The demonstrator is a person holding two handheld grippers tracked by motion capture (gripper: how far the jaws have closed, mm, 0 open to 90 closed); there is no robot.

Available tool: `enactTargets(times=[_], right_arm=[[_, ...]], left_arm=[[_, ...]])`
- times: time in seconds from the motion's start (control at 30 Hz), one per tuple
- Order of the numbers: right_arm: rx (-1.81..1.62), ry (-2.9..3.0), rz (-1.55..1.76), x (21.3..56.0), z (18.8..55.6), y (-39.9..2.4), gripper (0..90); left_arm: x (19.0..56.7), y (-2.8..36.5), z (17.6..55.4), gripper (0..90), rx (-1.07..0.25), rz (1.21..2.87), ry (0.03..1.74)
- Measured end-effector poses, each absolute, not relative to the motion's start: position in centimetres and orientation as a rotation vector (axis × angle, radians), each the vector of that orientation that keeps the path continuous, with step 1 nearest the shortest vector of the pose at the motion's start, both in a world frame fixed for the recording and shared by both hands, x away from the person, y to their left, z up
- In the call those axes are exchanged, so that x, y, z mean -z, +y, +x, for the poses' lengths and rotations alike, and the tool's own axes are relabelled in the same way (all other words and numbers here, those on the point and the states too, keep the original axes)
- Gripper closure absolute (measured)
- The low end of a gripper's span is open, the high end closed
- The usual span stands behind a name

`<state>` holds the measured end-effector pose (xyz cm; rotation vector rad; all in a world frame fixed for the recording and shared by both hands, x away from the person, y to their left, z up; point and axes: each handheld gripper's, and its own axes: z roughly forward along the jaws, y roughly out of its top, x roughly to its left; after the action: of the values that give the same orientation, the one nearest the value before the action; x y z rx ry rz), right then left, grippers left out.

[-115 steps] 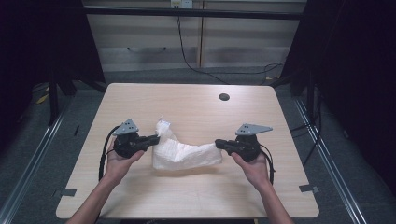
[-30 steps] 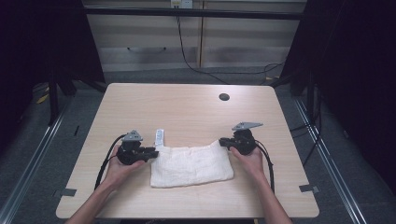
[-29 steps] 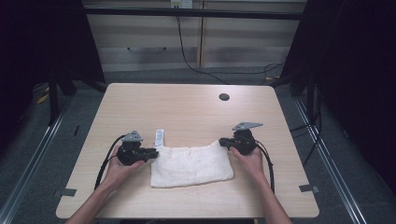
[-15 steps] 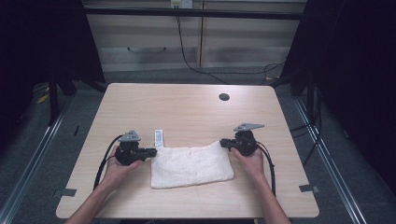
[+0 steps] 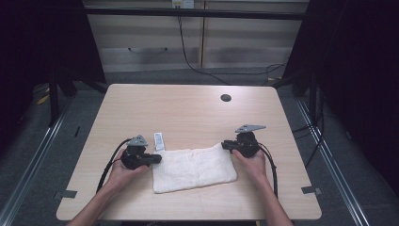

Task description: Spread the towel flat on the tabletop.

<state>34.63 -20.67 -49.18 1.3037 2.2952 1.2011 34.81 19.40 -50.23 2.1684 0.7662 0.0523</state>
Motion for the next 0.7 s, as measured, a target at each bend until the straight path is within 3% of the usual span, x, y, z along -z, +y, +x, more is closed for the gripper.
enactTargets(times=[0.1, 0.27, 0.7], right_arm=[[-1.203, 2.289, 1.301, 49.2, 34.6, -20.6, 75.9], [-1.182, 2.299, 1.294, 49.6, 34.8, -20.1, 86.0], [-1.285, 2.233, 1.251, 47.3, 34.4, -20.7, 86.1]], left_arm=[[50.2, 19.6, 34.9, 86.0, -0.054, 2.168, 0.763], [50.1, 19.8, 34.9, 86.2, -0.061, 2.162, 0.776], [48.2, 21.0, 34.4, 86.9, -0.117, 2.059, 0.794]])
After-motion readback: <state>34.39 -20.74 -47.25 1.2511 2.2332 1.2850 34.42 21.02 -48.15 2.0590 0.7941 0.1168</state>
